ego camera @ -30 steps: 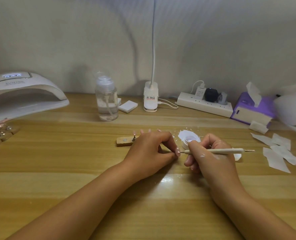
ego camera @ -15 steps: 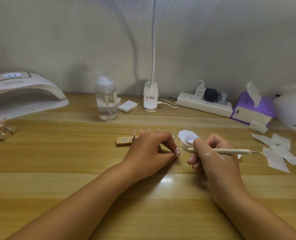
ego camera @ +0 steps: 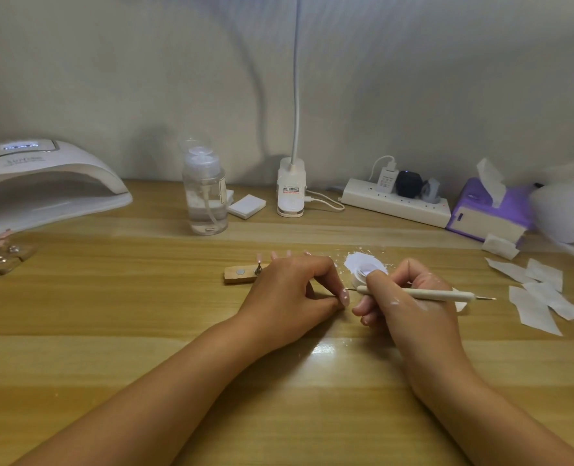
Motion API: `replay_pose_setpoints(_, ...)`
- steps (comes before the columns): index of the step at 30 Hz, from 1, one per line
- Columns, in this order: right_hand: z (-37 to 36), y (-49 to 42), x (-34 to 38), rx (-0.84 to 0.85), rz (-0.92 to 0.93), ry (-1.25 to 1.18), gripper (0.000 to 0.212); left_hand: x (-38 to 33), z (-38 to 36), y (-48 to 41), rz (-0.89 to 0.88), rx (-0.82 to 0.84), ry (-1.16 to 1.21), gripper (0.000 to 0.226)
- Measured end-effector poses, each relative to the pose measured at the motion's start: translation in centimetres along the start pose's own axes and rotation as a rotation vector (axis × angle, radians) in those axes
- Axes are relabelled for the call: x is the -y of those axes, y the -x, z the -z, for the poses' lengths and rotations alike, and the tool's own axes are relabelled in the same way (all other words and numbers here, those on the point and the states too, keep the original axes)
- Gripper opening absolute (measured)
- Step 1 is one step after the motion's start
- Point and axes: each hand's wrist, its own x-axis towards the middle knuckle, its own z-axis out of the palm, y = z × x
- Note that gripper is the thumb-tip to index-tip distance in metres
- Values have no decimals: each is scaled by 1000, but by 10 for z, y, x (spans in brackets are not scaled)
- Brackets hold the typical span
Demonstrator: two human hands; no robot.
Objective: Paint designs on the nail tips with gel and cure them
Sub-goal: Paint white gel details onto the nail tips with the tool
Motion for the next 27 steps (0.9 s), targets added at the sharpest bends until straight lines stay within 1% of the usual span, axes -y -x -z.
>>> replay_pose_setpoints(9, -1, -1, 0, 7, 4, 14, 26, -2, 1, 1, -1, 7, -4, 35)
replay_pose_setpoints(22, 1, -1, -1, 10, -4, 46, 21, -2, 0, 0, 10, 1, -1, 35)
replay_pose_setpoints(27, 0, 0, 0, 20, -4, 38, 22, 0, -1, 1, 19, -7, 4, 30)
